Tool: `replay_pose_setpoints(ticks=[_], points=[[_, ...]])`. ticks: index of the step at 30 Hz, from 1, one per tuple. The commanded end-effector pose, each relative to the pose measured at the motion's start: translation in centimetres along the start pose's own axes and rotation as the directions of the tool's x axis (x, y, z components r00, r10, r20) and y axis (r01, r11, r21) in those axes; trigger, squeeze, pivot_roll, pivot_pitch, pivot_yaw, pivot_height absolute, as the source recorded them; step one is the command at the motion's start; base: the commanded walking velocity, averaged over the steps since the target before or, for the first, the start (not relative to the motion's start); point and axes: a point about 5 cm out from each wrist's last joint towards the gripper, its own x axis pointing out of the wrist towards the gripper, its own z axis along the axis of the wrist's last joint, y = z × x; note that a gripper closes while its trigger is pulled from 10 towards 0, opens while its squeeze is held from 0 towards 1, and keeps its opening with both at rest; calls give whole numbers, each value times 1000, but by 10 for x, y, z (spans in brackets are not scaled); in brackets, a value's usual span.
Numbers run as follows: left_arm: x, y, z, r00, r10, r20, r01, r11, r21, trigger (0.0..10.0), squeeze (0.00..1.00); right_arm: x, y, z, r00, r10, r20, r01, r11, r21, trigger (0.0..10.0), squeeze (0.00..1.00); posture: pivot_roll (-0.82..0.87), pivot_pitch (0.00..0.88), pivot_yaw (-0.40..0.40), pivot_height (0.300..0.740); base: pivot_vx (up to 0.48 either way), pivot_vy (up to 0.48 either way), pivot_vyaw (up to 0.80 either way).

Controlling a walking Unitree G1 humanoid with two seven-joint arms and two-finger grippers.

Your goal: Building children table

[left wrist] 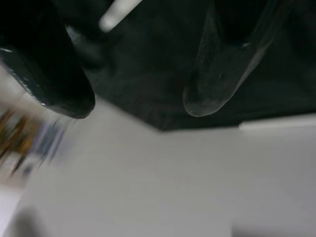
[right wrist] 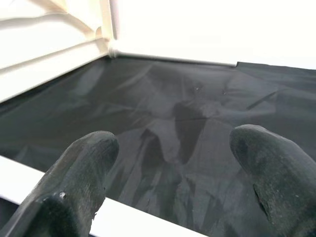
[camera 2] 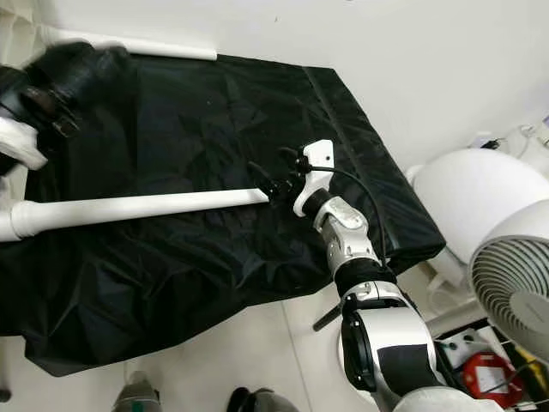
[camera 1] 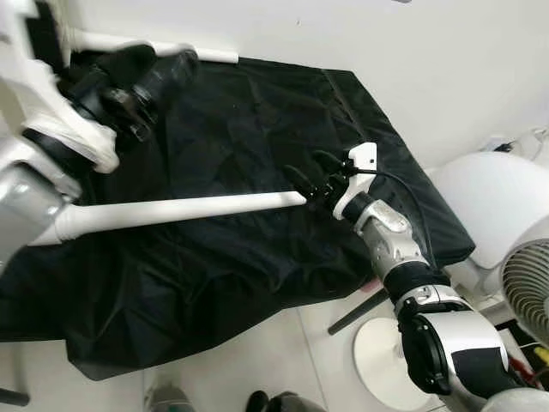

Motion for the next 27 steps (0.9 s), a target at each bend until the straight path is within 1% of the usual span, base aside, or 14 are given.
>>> replay_pose_setpoints(ticks=[1,2,3,7,8,10,11,12,16,21,22,24,26,27], points=[[-1,-25,-26,854,-507,-117,514,857,45,10000,0,-10,-4,-7,999,-54,7,54,998,15,10000,0,212,155,-85,740,0,0,0],[6,-18,-39,888,-431,-161,444,894,61,10000,0,-11,-4,-7,997,-75,7,75,997,2,10000,0,210,153,-70,740,0,0,0],[6,-18,-39,888,-431,-161,444,894,61,10000,0,-11,-4,-7,997,-75,7,75,997,2,10000,0,210,153,-70,740,0,0,0],[15,-7,-55,927,-310,-212,336,937,99,10000,0,-12,-5,-8,993,-119,10,119,993,-11,10000,0,204,153,-59,740,0,0,0],[25,7,-71,959,-159,-235,194,972,132,10000,0,-11,-4,-9,979,-202,13,202,979,-8,10000,0,194,150,-44,740,0,0,0],[33,18,-80,969,-50,-244,90,984,157,10000,0,-11,-2,-11,961,-276,18,277,961,-24,10000,0,182,149,-40,740,0,0,0],[33,18,-80,969,-50,-244,90,984,157,10000,0,-11,-2,-11,961,-276,18,277,961,-24,10000,0,182,149,-40,740,0,0,0],[39,30,-88,965,61,-257,-23,989,147,10000,0,-12,-1,-11,924,-382,23,383,922,-53,10000,0,170,143,-35,740,0,0,0],[41,39,-98,950,153,-273,-112,981,157,10000,0,-13,1,-9,901,-432,43,434,899,-60,10000,0,160,136,-29,740,0,0,0],[46,41,-118,926,251,-281,-220,966,136,10000,0,-25,6,-6,856,-507,99,515,853,-88,10000,0,128,110,-11,740,0,0,0],[49,39,-121,927,260,-269,-243,965,95,10000,0,-30,9,-7,843,-526,112,536,839,-94,10000,0,120,97,-5,740,0,0,0],[51,37,-124,927,267,-263,-256,964,75,10000,0,-34,10,-8,829,-547,118,558,824,-102,10000,0,114,91,-1,740,0,0,0],[52,38,-137,890,346,-297,-352,935,35,10000,0,-44,14,-8,818,-558,138,573,811,-118,10000,0,96,76,2,740,0,0,0],[52,38,-137,890,346,-297,-352,935,35,10000,0,-44,14,-8,818,-558,138,573,811,-118,10000,0,96,76,2,740,0,0,0]])
